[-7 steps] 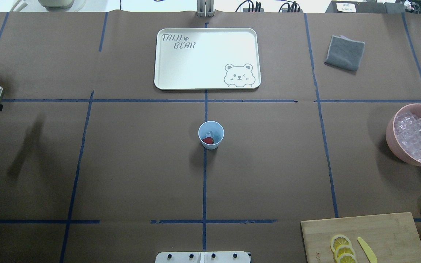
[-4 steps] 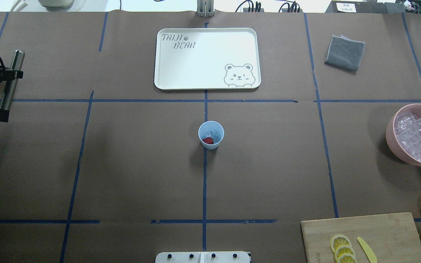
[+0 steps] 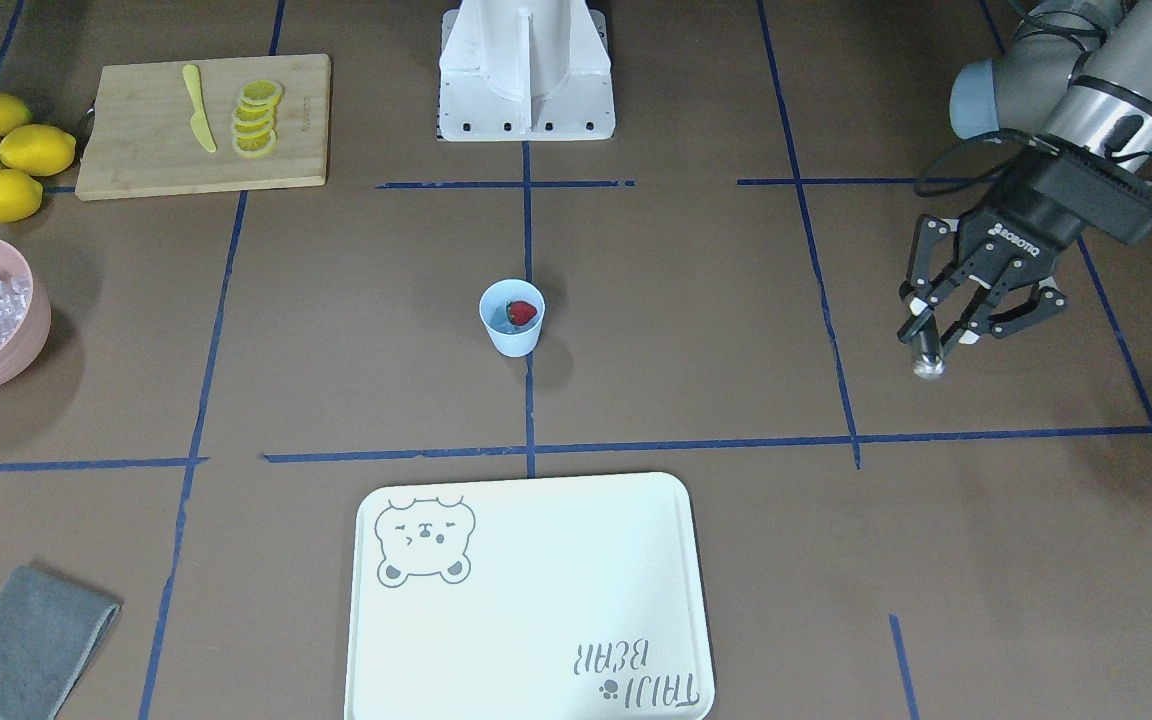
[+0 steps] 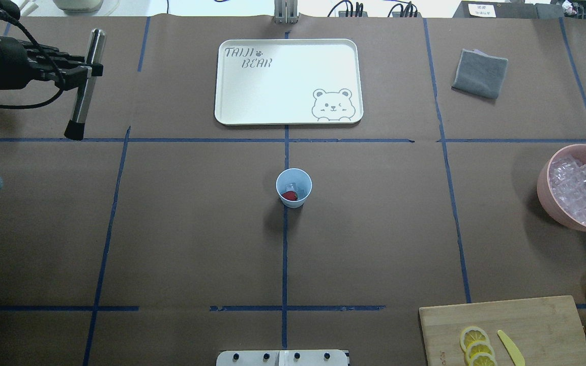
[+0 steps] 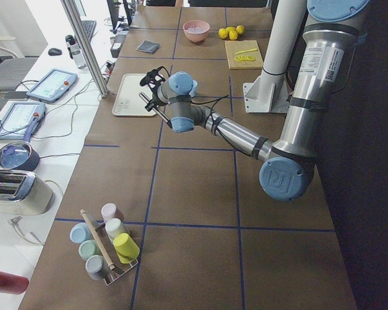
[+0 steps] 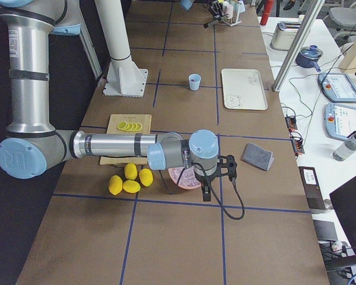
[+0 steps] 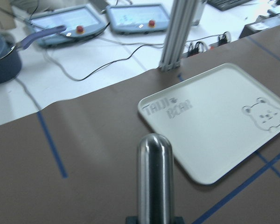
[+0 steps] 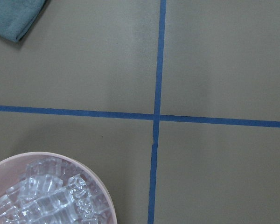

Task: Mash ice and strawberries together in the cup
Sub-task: 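Carry the upright pestle with the left gripper over the blue cup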

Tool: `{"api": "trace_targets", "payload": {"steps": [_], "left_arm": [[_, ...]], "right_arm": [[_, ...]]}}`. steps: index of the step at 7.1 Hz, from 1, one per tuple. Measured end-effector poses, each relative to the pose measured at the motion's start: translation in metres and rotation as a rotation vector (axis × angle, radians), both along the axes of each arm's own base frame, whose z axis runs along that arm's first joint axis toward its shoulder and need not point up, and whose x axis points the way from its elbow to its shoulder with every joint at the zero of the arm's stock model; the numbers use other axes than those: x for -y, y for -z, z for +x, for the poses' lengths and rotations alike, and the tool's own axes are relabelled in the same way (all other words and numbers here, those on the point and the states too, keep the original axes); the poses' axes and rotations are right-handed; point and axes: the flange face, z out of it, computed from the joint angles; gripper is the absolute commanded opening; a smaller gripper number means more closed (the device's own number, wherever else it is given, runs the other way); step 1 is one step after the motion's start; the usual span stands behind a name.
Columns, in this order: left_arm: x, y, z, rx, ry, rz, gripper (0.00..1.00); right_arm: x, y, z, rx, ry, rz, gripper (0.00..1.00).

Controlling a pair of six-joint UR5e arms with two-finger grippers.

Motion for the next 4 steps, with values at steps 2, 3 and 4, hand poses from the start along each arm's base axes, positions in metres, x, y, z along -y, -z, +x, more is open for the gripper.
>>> {"api": "trace_targets", "payload": {"steps": [2,3,4], "left_arm": [[-0.019,0.025,0.014,-0.153,0.008,0.136,0.00],[-0.033,0.033,0.032,-0.232,0.019,0.195,0.00],[-0.052,0.043,0.067,-0.325,0.031,0.242,0.00]], "right_arm": [[0.000,0.001,0.000,0.000,0.005,0.008,0.99],[-0.001,0.001,0.000,0.001,0.007,0.008,0.99],[-0.002,0.000,0.000,0.004,0.008,0.007,0.99]]}}
